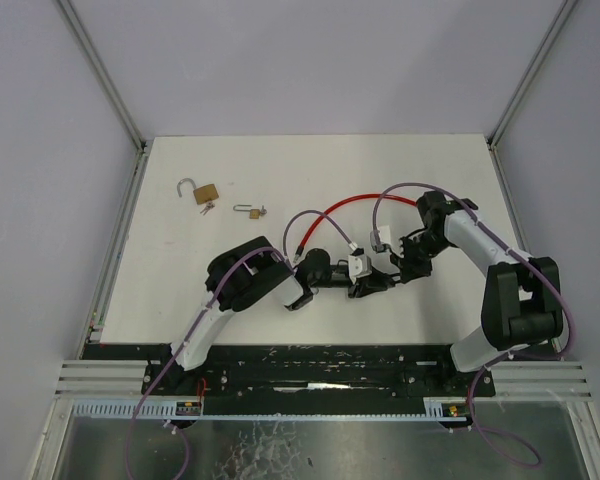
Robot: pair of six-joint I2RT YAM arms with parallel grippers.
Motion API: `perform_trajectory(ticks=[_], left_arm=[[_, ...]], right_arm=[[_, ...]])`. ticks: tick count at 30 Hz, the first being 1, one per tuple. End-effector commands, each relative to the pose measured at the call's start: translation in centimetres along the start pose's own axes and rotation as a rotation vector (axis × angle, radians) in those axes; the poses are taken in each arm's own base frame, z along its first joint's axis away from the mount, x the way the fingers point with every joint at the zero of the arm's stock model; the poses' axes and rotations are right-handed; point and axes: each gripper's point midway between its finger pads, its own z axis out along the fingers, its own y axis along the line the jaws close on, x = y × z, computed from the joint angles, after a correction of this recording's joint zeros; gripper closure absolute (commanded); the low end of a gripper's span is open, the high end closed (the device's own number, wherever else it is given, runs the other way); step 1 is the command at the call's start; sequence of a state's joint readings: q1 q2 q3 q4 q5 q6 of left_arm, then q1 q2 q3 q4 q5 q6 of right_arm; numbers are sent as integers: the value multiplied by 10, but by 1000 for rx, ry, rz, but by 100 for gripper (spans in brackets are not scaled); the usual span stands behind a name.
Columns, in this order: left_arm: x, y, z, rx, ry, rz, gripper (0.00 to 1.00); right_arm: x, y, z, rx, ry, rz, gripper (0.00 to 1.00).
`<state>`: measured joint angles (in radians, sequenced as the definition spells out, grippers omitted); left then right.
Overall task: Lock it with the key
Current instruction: Lock the lock.
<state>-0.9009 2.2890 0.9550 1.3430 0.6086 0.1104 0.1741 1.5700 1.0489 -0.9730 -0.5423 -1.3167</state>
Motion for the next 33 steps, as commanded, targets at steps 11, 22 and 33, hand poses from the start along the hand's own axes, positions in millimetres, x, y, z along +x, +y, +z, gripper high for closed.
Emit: perform_trajectory(ticks=[11, 22, 33], left_arm=[[-20, -37, 18, 95, -77, -35, 100], [-13, -42, 10, 112, -48, -47, 100], [-7, -45, 11, 124, -29, -38, 100]], right_arm=[[-139, 31, 34, -196, -624, 11, 100], [-142, 64, 52, -367, -702, 10, 100], [-127, 100, 61, -577, -806, 67, 100]])
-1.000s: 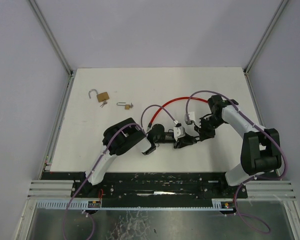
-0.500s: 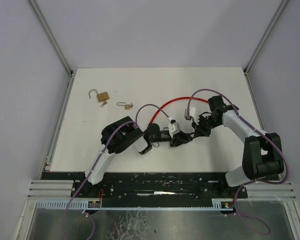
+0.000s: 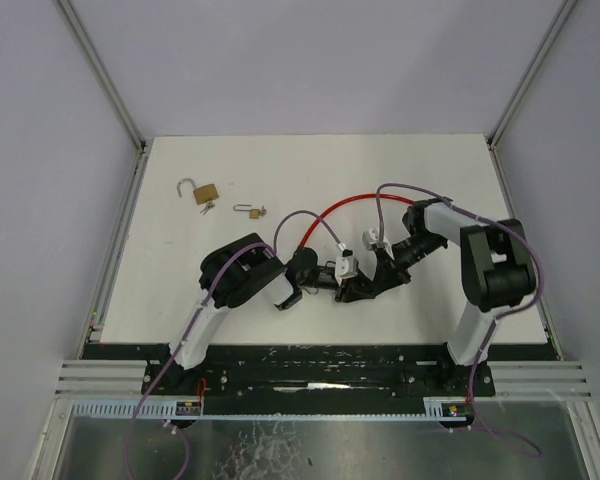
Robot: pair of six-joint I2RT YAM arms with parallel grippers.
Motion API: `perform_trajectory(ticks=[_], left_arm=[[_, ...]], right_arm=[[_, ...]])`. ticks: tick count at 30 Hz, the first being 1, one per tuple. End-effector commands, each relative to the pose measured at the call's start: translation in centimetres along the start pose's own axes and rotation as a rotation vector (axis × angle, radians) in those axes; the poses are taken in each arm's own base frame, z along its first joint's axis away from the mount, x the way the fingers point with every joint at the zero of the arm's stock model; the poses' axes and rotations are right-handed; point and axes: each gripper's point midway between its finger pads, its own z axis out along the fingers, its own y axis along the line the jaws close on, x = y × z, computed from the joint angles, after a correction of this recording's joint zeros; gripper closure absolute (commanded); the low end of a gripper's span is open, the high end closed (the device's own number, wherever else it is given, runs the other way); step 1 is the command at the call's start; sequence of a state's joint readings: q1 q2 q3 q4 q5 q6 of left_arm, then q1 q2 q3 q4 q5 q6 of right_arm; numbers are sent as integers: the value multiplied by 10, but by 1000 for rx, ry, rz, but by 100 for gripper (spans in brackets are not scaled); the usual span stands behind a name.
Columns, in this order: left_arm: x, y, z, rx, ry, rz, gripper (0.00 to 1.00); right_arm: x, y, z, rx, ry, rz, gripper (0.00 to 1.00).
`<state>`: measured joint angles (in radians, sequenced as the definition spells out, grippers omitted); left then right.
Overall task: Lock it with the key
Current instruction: Lock the lock.
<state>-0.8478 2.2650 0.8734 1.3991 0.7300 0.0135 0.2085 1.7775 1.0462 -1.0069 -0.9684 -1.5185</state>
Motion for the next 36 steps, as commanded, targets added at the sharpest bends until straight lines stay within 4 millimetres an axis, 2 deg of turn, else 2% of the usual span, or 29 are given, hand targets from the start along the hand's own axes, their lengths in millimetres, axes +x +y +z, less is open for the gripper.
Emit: perform_trajectory(ticks=[1, 5, 7, 10, 13, 14, 17, 19, 21, 26, 28, 31, 36], left_arm=[[-6, -32, 40, 54, -24, 61, 100], [-7, -28, 41, 35, -30, 64, 100], [-11, -20, 40, -6, -38, 62, 100], [-22, -6, 36, -98, -48, 59, 100], [-32, 5, 30, -183, -60, 52, 89], [-38, 5, 29, -191, -75, 55, 82], [-59, 1, 23, -193, -126, 74, 73], [-74, -1, 15, -216, -166, 82, 59], [-91, -4, 7, -222, -208, 97, 51], [-133, -9, -16, -257, -294, 122, 33], [-151, -11, -28, -273, -325, 121, 26], [-172, -12, -46, -299, -363, 91, 20], [-186, -23, -54, -219, -332, 12, 19]], right_arm=[[-64, 63, 59, -280, -448, 108, 100], [-64, 66, 55, -253, -441, 26, 100], [-63, 57, 50, -231, -435, 41, 100], [-76, 43, 26, -150, -497, 47, 100], [-88, 34, 10, -100, -525, 52, 100], [-92, 28, 4, -87, -530, 60, 100], [-100, 14, -19, -42, -523, 92, 100], [-99, 8, -38, -9, -485, 112, 100], [-92, -1, -53, 46, -425, 122, 100], [-50, -20, -60, 338, -112, 211, 100], [-45, -12, -69, 385, -38, 178, 100], [-48, 3, -83, 409, 18, 152, 100], [-78, 19, -106, 496, 9, 117, 100]])
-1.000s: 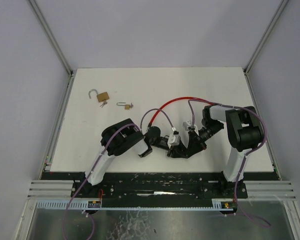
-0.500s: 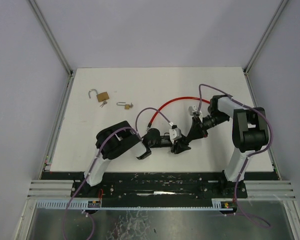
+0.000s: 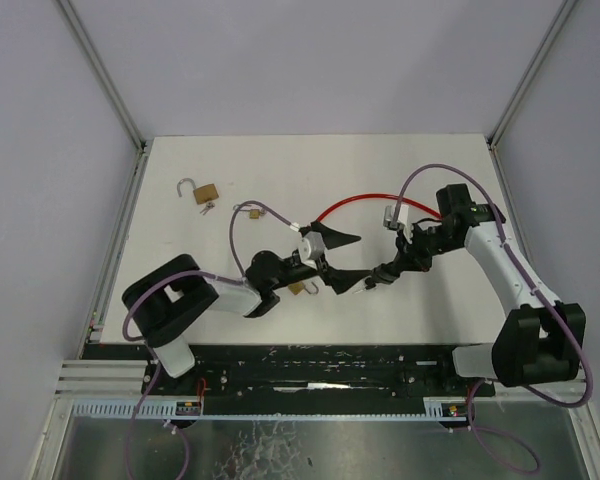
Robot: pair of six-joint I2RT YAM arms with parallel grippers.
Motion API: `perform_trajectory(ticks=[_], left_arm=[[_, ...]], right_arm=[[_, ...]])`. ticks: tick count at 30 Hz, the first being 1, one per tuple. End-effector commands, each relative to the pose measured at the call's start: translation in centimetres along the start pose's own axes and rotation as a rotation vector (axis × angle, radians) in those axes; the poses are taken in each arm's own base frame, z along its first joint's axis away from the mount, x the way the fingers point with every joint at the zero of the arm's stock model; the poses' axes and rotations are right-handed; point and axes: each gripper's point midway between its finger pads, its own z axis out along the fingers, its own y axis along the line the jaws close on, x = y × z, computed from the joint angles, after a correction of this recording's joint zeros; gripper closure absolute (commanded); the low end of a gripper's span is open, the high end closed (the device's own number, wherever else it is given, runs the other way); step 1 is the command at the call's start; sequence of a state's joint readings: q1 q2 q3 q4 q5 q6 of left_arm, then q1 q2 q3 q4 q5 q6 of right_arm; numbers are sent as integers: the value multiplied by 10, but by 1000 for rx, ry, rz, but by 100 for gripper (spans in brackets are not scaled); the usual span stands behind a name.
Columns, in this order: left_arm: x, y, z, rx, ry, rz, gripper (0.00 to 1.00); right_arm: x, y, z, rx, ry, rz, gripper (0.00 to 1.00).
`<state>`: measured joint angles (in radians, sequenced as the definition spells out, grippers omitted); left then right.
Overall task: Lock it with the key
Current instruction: Lock the lock.
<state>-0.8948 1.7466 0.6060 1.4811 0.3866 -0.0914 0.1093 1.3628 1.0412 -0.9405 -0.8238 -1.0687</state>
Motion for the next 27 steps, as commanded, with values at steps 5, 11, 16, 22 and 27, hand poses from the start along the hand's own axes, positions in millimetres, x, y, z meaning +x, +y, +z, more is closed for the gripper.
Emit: perform_trajectory(ticks=[5, 11, 16, 22, 27], left_arm=[[-13, -22, -7, 131, 5, -48, 18], [21, -36, 7, 255, 59, -77, 20], [41, -47, 10, 303, 102, -67, 21], [58, -56, 20, 341, 152, -60, 22], [69, -54, 30, 336, 184, -88, 30]], right_arm=[[-63, 28, -57, 68, -66, -20, 100], [-65, 54, -64, 77, -108, -63, 100], [-52, 59, -62, 105, -89, -113, 100], [-54, 53, -54, 23, -93, -112, 100], [-56, 52, -48, -19, -103, -116, 100]])
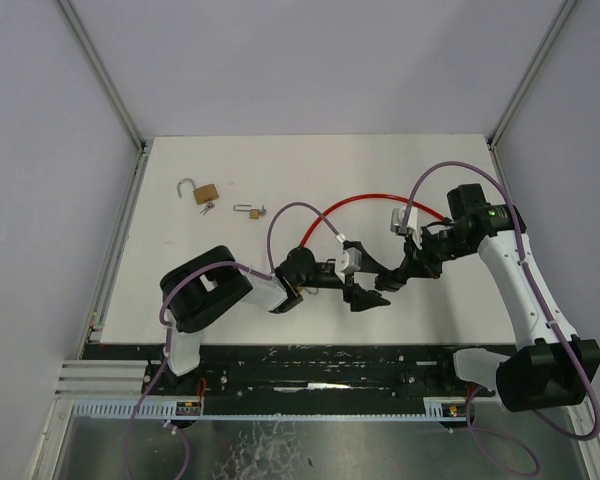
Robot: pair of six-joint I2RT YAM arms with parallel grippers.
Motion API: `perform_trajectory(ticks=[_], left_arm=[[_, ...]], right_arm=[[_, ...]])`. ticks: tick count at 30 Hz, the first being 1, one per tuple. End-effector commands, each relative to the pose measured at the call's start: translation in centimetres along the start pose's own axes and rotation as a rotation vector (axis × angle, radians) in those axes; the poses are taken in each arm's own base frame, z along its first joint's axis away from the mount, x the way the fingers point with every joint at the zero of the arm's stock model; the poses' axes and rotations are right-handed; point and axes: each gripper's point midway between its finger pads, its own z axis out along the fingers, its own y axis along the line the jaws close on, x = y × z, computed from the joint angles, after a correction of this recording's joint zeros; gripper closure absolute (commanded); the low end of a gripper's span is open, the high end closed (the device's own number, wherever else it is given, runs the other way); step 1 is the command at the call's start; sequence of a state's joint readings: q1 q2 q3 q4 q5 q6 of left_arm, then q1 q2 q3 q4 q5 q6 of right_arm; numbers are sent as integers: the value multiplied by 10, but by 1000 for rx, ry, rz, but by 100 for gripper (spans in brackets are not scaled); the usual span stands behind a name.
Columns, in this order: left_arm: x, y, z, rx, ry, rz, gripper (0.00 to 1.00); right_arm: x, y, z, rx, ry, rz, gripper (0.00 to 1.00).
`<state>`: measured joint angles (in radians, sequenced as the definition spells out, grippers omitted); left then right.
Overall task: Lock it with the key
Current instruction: Lock the lock.
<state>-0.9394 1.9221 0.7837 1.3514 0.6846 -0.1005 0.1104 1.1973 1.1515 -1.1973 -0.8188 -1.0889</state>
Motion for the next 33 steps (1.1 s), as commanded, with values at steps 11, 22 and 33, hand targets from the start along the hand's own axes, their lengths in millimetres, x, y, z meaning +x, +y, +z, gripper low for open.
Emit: perform_trajectory(ticks=[11, 22, 33], left_arm=[[14, 7, 12, -3, 35, -33, 39], [-27, 12, -37, -135, -137, -44, 32], [-13, 8, -18, -44, -114, -99, 53]], right_arm=[[-31, 12, -2, -50, -135, -106, 100], [-40, 19, -35, 49, -240, -110, 100], [-43, 21, -31, -2, -276, -101, 100]])
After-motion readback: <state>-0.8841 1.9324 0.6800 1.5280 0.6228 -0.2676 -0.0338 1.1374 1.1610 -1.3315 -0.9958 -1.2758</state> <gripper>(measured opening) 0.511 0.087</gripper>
